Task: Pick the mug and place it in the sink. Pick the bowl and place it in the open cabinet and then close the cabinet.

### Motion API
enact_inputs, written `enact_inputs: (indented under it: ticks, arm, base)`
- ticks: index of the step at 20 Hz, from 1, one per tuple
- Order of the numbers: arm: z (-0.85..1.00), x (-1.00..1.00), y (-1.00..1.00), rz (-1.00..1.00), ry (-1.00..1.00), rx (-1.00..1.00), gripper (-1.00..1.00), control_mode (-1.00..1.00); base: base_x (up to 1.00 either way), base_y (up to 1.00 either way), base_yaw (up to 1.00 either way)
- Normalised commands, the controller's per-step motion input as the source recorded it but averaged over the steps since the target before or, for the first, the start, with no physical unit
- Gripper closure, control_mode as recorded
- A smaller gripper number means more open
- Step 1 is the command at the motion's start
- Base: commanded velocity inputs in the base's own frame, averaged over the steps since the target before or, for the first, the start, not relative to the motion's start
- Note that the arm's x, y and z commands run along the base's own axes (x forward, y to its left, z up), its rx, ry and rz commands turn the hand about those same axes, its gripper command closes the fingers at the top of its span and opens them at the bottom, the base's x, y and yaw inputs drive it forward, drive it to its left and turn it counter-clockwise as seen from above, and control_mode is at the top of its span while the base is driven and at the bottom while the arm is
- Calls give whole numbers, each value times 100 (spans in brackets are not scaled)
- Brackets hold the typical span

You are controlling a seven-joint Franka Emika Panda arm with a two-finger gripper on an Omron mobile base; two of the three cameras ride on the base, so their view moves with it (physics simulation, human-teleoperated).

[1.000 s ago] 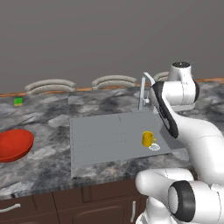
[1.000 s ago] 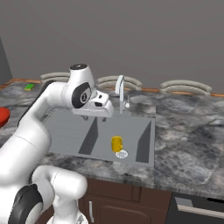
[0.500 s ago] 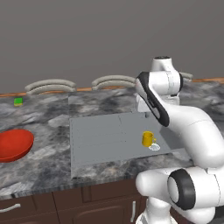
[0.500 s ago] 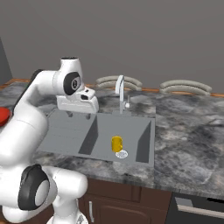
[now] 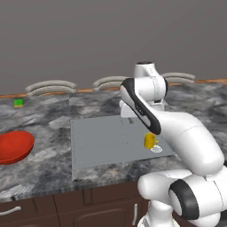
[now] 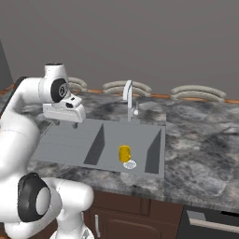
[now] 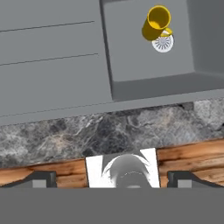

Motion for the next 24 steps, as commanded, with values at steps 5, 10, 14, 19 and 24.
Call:
enact_inputs:
  ticks: [5,10,14,19,24]
  arm:
    - [0,-1,75,-9,6,3,-100,-100]
    - [-4,-1,79,-9,0,3,-100,-100]
    - [-2,0,78,-9,0,1,-100,-100]
    - [-3,0,79,-4,0,0,-100,-100]
    - [-9,0,83,0,0,0,-100,-100]
  base:
    - [0,0,0]
    - [0,0,0]
    - [0,0,0]
    - [0,0,0]
    - [0,0,0]
